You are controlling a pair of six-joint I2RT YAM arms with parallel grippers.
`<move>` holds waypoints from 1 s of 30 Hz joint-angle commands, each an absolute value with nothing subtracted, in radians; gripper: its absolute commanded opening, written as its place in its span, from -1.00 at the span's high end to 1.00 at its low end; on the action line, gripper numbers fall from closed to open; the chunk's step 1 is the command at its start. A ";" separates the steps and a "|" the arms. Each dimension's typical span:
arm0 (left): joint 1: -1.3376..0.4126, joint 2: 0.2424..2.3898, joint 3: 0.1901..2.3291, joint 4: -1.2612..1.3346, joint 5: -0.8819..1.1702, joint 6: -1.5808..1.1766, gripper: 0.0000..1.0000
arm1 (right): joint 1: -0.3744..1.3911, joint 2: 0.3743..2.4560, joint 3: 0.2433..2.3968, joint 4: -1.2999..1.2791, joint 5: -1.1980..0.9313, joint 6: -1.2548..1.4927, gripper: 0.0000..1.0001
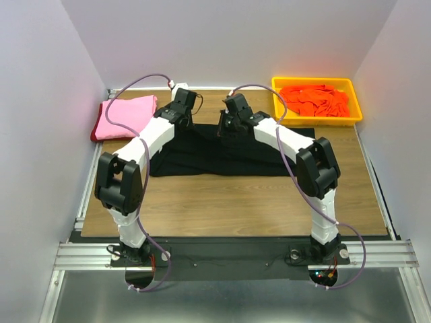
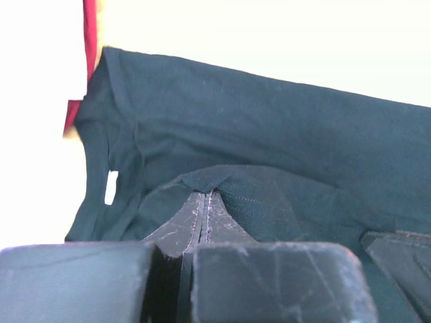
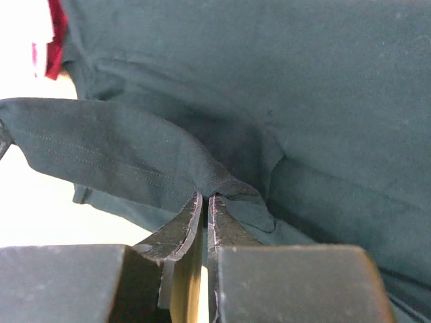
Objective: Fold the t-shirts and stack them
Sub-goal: Fold the tshirt
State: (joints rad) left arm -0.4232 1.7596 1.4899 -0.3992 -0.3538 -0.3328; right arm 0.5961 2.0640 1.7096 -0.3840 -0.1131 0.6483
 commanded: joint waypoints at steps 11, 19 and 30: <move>-0.394 1.822 1.574 -0.279 -0.400 -0.278 1.00 | 0.552 2.138 1.825 -0.368 0.026 0.641 0.93; -0.394 1.827 1.562 -0.236 -0.373 -0.284 1.00 | 0.538 2.164 1.838 -0.368 0.044 0.640 0.89; -0.391 1.861 1.531 -0.213 -0.368 -0.301 1.00 | 0.537 2.212 1.853 -0.368 0.038 0.595 0.84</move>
